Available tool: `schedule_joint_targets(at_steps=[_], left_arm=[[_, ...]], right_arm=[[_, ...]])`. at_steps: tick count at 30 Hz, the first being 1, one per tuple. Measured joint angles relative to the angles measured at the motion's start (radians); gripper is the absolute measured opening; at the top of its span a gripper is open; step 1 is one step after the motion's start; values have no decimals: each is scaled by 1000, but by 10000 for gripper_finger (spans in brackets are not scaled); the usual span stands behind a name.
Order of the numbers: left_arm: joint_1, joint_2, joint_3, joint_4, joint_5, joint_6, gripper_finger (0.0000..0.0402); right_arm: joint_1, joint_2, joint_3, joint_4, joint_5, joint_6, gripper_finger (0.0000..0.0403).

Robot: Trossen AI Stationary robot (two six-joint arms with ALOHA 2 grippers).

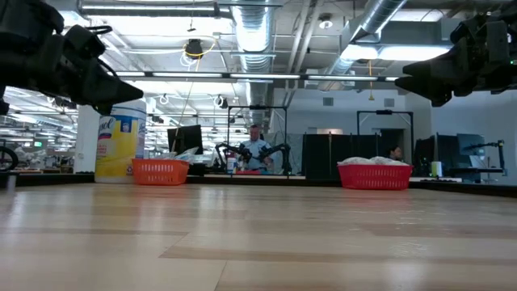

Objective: Pick & Place Travel size toiletries
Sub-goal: Return to Home Position

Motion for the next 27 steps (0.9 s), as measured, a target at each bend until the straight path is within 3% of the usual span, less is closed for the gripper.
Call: schedule_joint_targets(at_steps=[27], left_arm=[[0,17,0,28,1,2,7]], right_arm=[[0,0,0,0,0,0,218]])
